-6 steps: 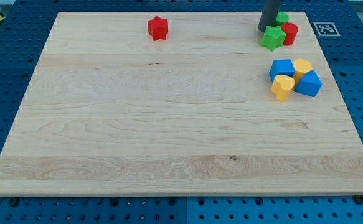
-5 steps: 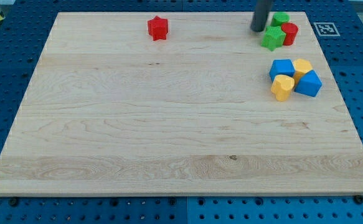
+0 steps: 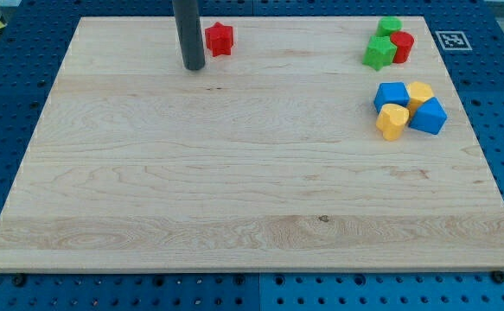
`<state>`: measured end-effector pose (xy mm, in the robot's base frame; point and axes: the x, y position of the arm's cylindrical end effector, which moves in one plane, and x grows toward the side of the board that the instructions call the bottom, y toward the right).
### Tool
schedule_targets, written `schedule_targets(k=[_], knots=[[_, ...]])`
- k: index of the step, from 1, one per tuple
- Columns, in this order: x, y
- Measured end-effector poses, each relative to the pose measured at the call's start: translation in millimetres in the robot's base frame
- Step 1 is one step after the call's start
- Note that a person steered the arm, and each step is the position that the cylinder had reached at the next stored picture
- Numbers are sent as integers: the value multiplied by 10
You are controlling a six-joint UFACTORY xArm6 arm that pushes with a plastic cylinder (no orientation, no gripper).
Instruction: Push the red star towards the top center
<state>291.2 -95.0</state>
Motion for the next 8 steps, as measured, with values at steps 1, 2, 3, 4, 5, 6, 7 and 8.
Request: schedule_targets(k=[1, 2, 3, 4, 5, 6, 7, 8], knots=[[-367, 370], [-370, 1355], [-370, 1885], [-225, 1550], [-44, 864], [-293, 96], [-827, 37], [-893, 571]])
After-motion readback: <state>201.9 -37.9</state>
